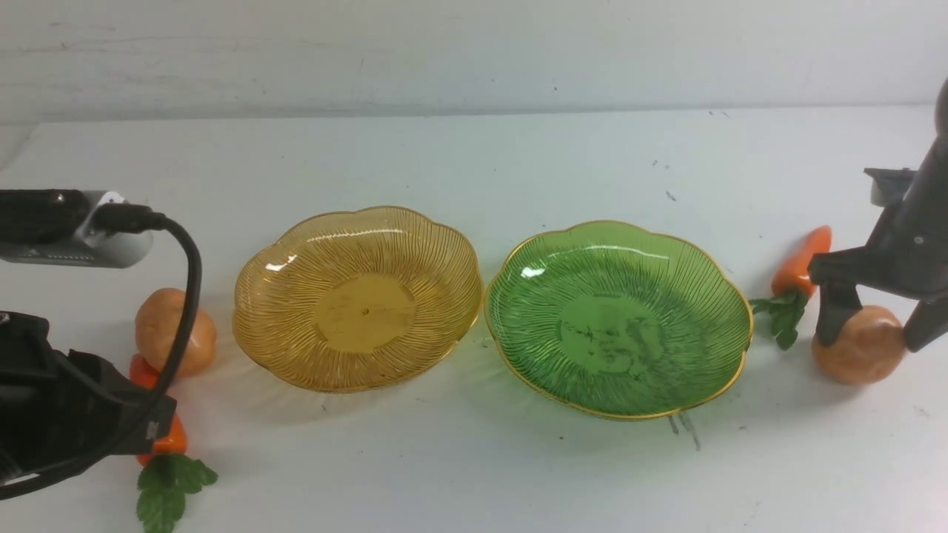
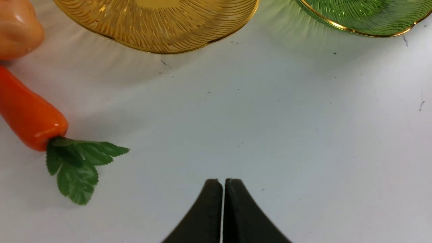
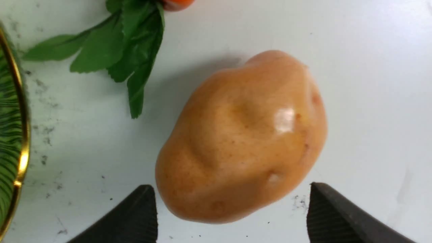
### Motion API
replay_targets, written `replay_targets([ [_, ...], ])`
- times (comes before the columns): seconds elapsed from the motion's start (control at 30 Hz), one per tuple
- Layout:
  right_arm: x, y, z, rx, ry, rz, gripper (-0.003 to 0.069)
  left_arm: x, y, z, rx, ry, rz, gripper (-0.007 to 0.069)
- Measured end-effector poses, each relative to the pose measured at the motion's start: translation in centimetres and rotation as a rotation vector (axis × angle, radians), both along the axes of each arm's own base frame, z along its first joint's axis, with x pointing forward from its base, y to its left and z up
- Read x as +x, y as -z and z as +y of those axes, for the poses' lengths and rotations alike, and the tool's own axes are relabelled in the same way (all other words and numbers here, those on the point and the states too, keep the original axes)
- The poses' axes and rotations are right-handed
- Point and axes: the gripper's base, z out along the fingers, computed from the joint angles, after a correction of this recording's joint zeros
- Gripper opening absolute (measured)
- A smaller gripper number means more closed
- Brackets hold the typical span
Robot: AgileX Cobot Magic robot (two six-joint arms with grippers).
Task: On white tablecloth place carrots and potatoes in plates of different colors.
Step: 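Put the potato onto the plate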
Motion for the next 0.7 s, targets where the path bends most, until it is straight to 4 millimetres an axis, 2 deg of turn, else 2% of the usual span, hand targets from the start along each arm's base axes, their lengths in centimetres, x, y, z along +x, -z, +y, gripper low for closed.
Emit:
replay_targets([
  [0.07, -0.2, -0.6, 0.0, -0.004, 0.017, -0.017, 0.0544, 0.0, 0.0, 0.0, 0.0, 0.0, -0.001, -0.0003],
  [0.4, 0.1, -0.7, -0.2, -0.011, 0.137, -0.055, 0.0615, 0.0, 0.0, 0.0, 0.001, -0.001, -0.003, -0.0003],
  [0.5, 0.6, 0.5, -0.2, -0.001, 0.157, -0.051, 0.0617, 0.0, 0.0, 0.0, 0.001, -0.001, -0.003, -0.0003],
  [0.7, 1.5, 3.9, -0.3, -0.012, 0.155, 0.021, 0.0618, -0.1, 0.0, -0.5, 0.002, 0.034, -0.003, -0.0003],
])
